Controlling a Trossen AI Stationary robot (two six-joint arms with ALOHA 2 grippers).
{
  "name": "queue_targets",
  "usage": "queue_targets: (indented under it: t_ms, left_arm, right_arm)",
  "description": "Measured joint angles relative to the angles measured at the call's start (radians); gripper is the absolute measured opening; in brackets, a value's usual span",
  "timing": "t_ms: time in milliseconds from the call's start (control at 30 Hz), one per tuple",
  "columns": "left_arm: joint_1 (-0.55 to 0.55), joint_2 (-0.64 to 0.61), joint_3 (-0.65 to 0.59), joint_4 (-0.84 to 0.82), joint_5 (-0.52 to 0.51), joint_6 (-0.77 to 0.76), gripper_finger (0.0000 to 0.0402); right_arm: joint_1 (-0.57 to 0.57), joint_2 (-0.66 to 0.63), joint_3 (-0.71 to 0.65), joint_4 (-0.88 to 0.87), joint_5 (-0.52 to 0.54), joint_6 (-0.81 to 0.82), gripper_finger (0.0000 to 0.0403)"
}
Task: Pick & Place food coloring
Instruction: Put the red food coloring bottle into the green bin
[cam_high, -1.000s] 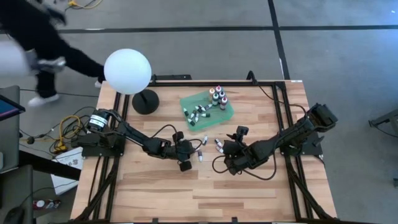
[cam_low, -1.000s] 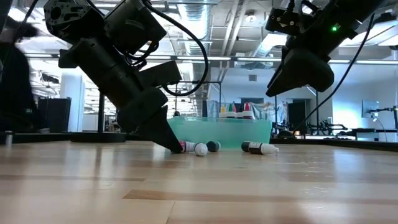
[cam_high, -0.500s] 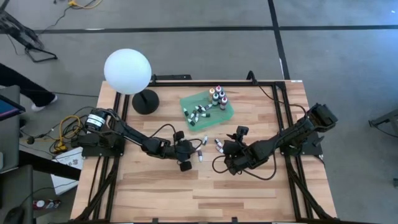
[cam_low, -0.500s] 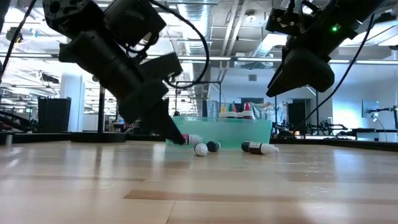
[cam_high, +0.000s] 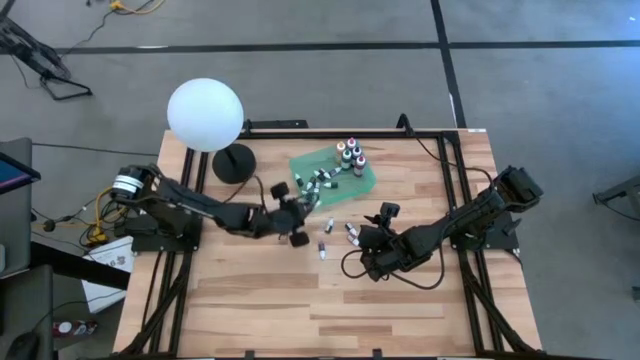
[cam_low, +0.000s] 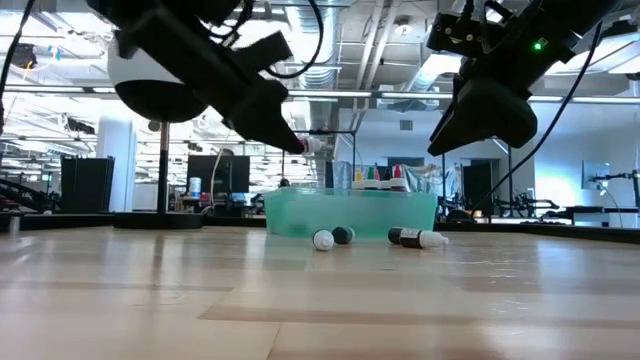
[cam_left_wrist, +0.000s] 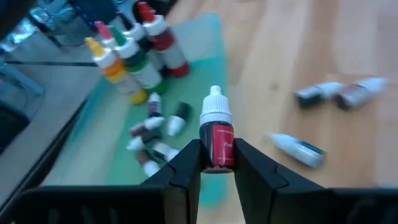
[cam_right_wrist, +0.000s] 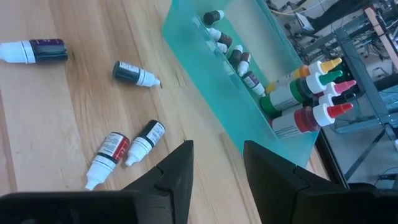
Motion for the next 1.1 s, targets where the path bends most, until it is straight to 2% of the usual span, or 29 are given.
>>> queue_targets:
  t_ms: [167,500,633,933,1100]
  left_arm:
    - [0.135,0.004,0.0,0.049,0.134,0.036,0.0072]
    - [0.321,0.005,0.0,0.043,0.299,0.038,0.0074]
    - [0.337,0.006,0.0,0.047,0.313,0.036,0.0091]
    - [0.335,0.006,0.0,0.059,0.293,0.036,0.0171]
    - [0.291,-0.014,-0.001,0.04,0.353,0.032,0.0181]
  right_arm:
    - [0.0,0.0,0.0,0.003,0.0,0.0,0.0134]
    - [0.0,0.0,0.0,0.004,0.0,0.0,0.0134]
    - [-0.001,0.0,0.0,0.005,0.0,0.0,0.0134]
    - [-0.012,0.0,0.0,0.025,-0.003,0.0,0.0134]
    - [-0.012,0.0,0.0,0.053,-0.062,0.0,0.0134]
